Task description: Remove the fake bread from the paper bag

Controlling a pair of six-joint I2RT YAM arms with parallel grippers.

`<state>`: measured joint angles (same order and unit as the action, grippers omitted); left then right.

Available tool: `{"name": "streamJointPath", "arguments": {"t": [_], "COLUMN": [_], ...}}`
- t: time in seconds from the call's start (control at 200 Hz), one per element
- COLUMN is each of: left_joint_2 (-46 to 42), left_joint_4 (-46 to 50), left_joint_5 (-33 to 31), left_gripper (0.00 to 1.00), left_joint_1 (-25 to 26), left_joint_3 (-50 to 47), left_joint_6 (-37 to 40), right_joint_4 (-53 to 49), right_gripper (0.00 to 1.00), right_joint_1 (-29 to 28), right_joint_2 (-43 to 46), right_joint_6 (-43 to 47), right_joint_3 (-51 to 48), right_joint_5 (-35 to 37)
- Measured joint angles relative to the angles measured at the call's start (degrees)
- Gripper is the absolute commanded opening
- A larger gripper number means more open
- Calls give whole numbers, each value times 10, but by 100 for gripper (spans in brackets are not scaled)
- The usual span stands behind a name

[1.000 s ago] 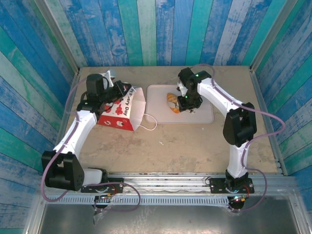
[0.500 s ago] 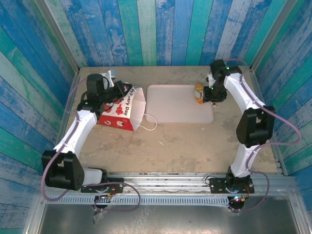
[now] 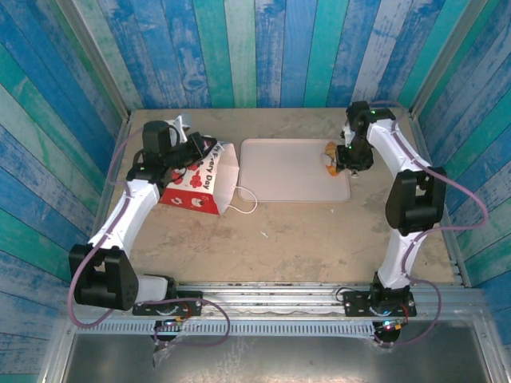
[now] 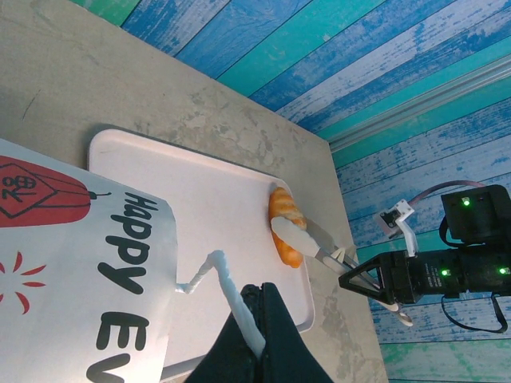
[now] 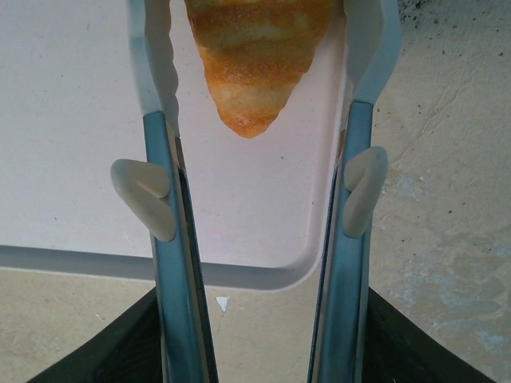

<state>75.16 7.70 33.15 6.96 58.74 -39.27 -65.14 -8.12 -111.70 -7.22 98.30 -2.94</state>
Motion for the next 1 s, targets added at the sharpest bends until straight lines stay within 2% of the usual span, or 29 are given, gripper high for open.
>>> {"name": "streamJointPath", "arguments": {"t": [0.165,1.002], "left_joint_2": [3,12], "left_joint_4": [-1,-3], "left_joint_5": [0,2], "left_gripper": [0,0], "left_joint_1": [0,0], "left_joint_3": [0,0], "left_joint_6": [0,-1], "right_joint_4": [0,-7], "right_gripper": [52,53], "right_joint_1": [0,1], "right_joint_2": [0,-18], "right_joint_6": [7,52], "right_joint_3": [0,12], "right_joint_5": [8,30]}}
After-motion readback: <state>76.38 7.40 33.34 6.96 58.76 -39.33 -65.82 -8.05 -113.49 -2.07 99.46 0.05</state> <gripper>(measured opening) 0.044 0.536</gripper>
